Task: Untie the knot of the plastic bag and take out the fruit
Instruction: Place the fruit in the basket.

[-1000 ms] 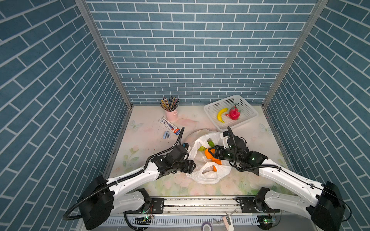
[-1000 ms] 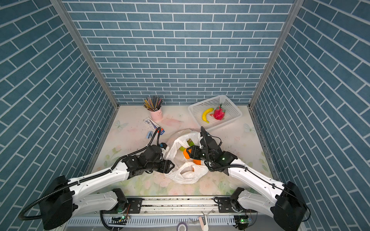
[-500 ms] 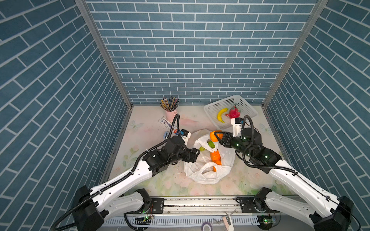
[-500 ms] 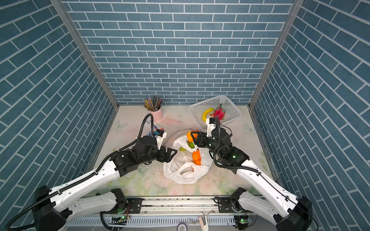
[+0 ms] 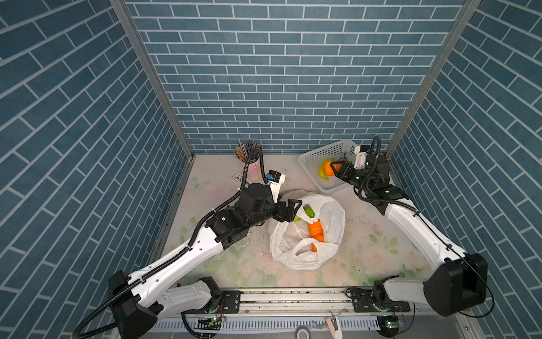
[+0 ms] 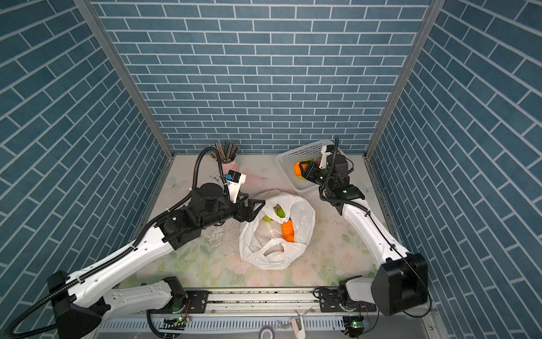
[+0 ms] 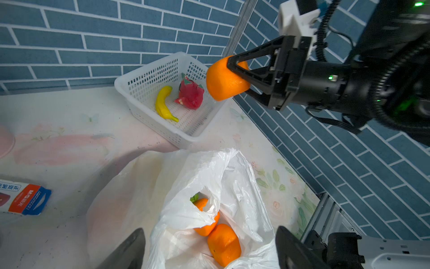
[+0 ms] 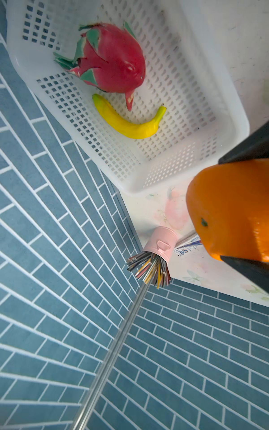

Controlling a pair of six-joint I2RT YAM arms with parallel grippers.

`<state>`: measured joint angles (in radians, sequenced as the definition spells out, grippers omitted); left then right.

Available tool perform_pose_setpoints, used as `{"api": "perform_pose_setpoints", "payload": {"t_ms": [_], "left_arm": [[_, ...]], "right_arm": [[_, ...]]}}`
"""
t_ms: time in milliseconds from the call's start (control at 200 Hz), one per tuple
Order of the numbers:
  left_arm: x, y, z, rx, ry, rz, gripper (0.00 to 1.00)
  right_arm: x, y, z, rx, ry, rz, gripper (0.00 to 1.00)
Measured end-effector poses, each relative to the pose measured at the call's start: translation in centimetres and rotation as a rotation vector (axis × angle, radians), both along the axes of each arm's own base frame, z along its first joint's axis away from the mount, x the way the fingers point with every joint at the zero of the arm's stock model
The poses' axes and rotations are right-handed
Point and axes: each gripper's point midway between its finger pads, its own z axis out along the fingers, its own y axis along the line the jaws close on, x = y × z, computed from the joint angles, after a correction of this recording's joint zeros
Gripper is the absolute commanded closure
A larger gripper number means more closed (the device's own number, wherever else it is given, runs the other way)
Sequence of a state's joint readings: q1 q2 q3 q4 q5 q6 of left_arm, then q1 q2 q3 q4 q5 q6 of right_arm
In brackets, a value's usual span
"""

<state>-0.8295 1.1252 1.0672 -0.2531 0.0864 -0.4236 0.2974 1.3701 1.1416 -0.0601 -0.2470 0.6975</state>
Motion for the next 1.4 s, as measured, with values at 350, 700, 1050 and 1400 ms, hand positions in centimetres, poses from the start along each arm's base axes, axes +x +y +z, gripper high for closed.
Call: {"api": "perform_pose_setpoints", "payload": {"t_ms": [350,700,1050,1400], "left_arm": [[1.3,-1.1,2.0,0.010,-0.050,-0.012,0.12],[2.6,-1.4,1.0,0.052,-0.023,0.009,0.12],[4.3,-1.3,0.6,0.071,-0.005,0.041,0.12],[4.6,-0.8,0.0,0.088,0.013,0.055,0.12]], "right_arm": [[7.9,-1.5,-6.6,-0.037,0.125,-0.037,0.52],[13.9,-0.4,-14.4,-0.061,0.229,-0.014,0.52],[17.3,1.2,-18.4,-0.033,0.253,0.038,0.44],[18.1,2.0,-19.2,-0.012,0.263,0.072,0.18]]}}
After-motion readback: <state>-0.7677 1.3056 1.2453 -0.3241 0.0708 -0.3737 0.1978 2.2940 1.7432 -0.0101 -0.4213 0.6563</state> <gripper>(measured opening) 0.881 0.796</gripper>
